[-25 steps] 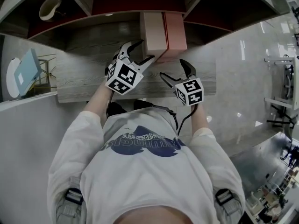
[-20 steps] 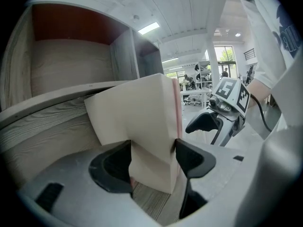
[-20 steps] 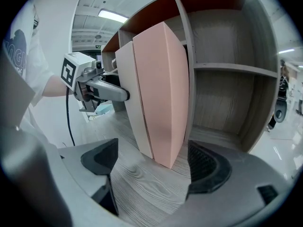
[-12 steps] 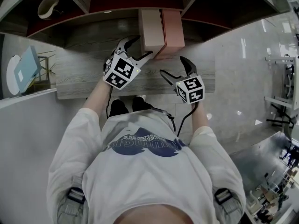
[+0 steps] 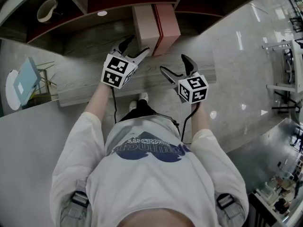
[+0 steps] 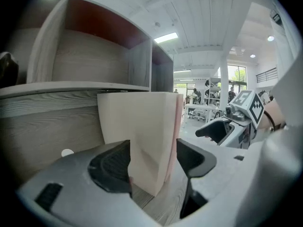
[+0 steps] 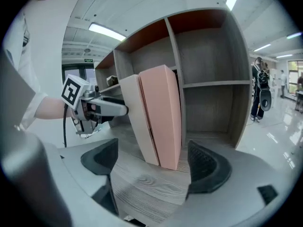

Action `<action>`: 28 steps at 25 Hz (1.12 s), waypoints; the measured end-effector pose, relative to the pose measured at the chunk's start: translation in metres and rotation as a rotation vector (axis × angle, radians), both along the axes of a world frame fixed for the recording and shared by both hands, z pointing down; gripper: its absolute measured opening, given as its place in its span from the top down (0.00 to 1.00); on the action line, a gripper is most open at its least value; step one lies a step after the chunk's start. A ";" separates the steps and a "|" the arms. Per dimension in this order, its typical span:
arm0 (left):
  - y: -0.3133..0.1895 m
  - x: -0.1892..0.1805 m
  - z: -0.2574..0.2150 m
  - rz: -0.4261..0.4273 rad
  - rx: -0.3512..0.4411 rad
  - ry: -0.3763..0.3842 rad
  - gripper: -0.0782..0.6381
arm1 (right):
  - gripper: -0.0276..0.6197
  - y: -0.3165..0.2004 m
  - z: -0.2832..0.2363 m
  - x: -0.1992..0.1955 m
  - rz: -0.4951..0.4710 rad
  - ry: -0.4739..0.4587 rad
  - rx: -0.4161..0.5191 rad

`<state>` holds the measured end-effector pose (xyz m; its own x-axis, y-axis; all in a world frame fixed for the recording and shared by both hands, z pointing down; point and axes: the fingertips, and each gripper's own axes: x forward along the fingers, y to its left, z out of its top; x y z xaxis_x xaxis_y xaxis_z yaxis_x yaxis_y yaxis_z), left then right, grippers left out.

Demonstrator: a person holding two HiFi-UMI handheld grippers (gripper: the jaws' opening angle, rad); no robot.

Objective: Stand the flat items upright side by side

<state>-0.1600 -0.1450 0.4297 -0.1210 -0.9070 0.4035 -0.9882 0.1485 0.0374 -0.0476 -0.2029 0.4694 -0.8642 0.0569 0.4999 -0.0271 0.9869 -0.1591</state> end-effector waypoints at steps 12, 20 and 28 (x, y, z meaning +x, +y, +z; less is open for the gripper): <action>0.098 0.022 -0.039 -0.283 0.195 -0.007 0.69 | 0.72 0.054 -0.072 0.007 0.270 -0.198 0.089; 0.141 0.012 -0.087 -0.496 0.368 -0.198 0.88 | 0.96 0.060 -0.122 -0.002 0.321 -0.339 0.204; 0.164 -0.006 -0.104 -0.577 0.409 -0.268 0.88 | 0.96 0.053 -0.145 -0.001 0.291 -0.414 0.254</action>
<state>-0.1659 0.0189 0.3262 -0.6690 -0.7407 -0.0614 -0.7405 0.6713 -0.0301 -0.0490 -0.1498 0.3242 -0.9531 -0.2912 0.0825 -0.2900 0.9567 0.0267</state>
